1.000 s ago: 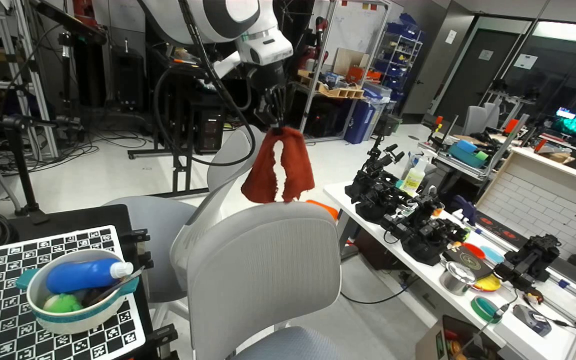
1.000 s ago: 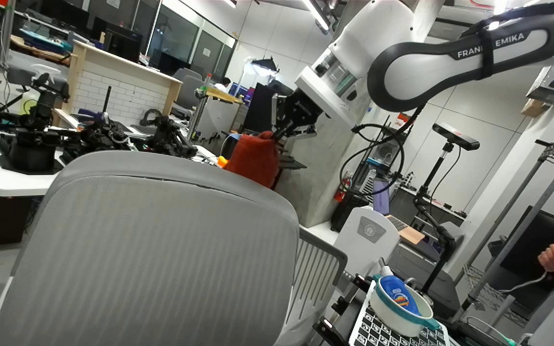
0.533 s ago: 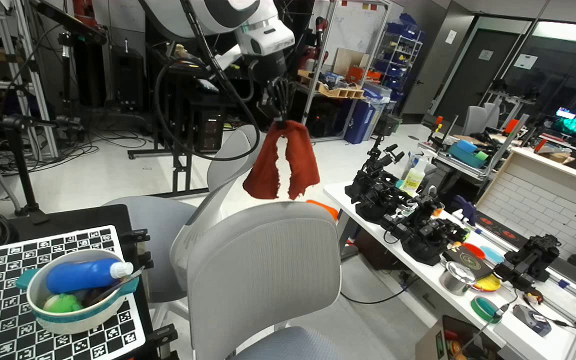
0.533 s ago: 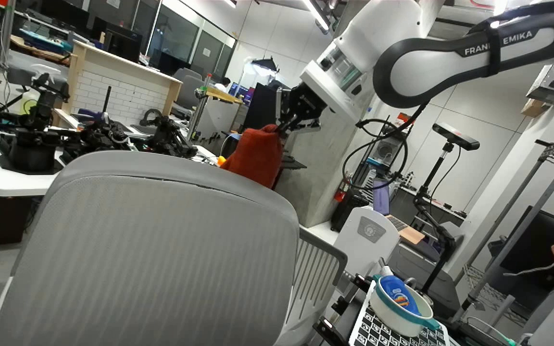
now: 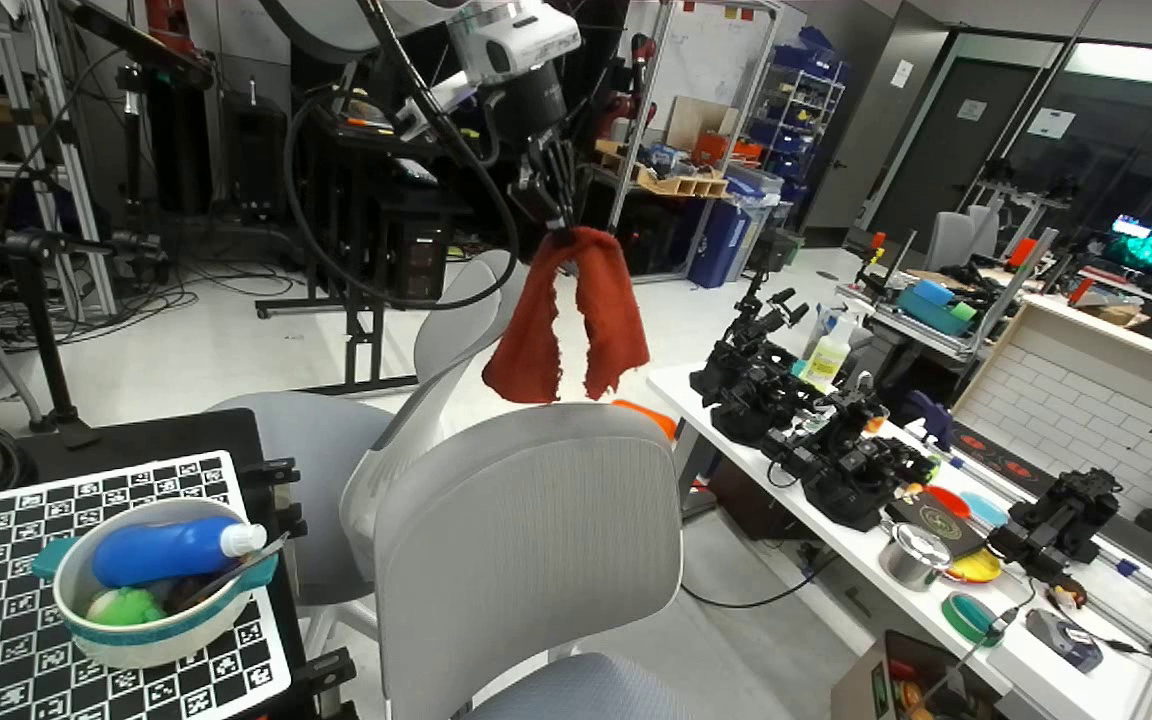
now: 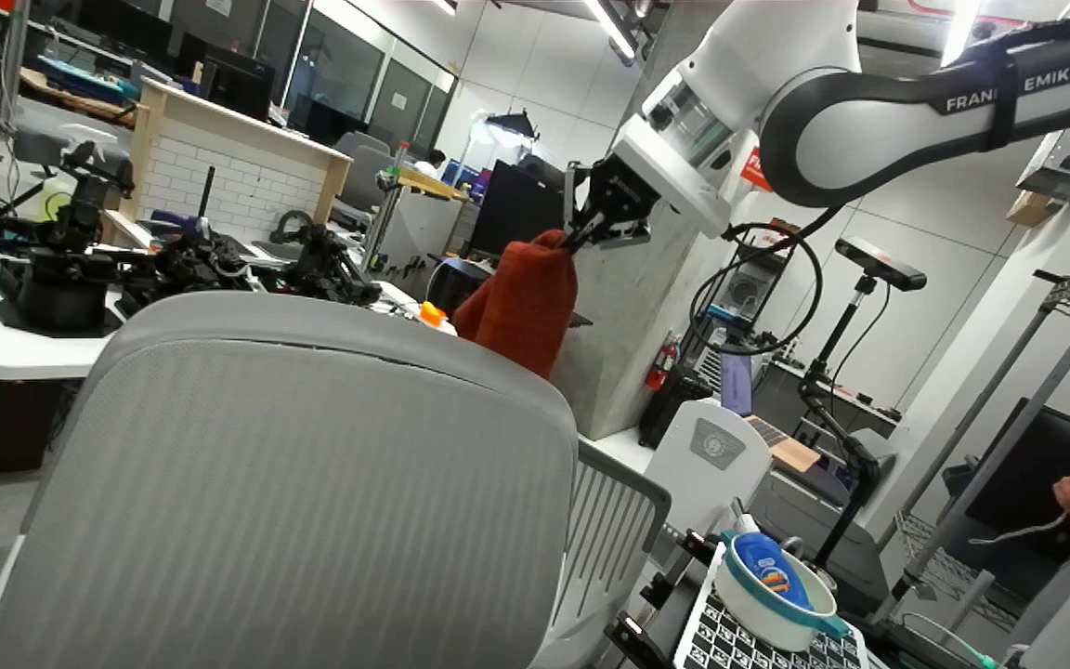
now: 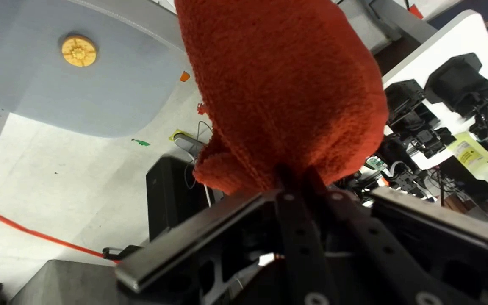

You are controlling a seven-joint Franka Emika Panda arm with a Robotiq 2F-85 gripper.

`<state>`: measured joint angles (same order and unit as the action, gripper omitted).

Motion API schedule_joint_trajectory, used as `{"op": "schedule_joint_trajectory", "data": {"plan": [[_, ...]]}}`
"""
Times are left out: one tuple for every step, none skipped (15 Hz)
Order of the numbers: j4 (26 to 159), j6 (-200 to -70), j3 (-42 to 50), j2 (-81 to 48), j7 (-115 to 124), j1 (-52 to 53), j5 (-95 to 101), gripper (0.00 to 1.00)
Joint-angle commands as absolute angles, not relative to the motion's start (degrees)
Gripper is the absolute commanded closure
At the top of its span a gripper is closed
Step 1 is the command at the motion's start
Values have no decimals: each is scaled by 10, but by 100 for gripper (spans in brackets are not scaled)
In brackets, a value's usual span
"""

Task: Move the towel to the chair on the left, then back to the chair on the right

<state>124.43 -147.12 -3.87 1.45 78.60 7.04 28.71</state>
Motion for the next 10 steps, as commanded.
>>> {"op": "schedule_joint_trajectory", "data": {"plan": [[1257,-1466,-46,24,806,58,313,98],[1258,-1467,-46,22,807,57,314,98],[1257,-1467,-47,21,808,57,315,98],[1255,-1467,-48,18,808,57,316,98],[1253,-1468,-49,16,807,57,314,98],[1250,-1467,-50,14,810,58,316,98],[1248,-1466,-50,13,811,58,317,98],[1247,-1465,-51,13,810,58,316,98],[1247,-1463,-50,14,812,57,320,98],[1247,-1462,-50,15,814,56,321,98]]}}
